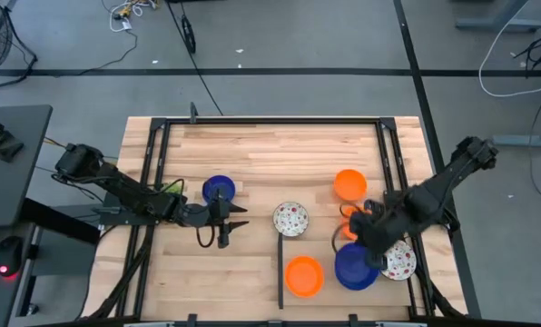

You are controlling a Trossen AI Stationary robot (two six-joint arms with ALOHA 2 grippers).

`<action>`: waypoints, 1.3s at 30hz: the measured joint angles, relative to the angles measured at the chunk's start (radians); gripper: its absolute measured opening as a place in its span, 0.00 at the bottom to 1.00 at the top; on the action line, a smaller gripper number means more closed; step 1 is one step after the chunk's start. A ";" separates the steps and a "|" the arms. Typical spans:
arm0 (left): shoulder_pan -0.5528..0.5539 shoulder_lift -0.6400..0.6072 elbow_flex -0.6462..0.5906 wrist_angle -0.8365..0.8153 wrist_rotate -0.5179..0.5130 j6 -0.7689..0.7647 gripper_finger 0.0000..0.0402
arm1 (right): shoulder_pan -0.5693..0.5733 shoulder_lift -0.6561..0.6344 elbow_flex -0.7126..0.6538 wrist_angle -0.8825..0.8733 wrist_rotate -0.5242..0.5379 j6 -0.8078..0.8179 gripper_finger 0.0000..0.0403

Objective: Pick & Place Mini bowls
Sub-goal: Stack the blue bowl on the blue bowl on the shelf

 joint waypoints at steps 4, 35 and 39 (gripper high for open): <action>0.000 0.000 0.000 0.000 0.000 -0.003 0.44 | 0.078 0.035 -0.009 0.000 0.057 0.031 0.00; 0.000 0.000 0.000 0.001 0.001 -0.011 0.44 | 0.115 -0.029 -0.361 0.283 0.070 0.008 0.00; 0.000 0.000 0.000 0.001 0.001 -0.015 0.44 | 0.115 -0.029 -0.384 0.294 0.070 0.006 0.00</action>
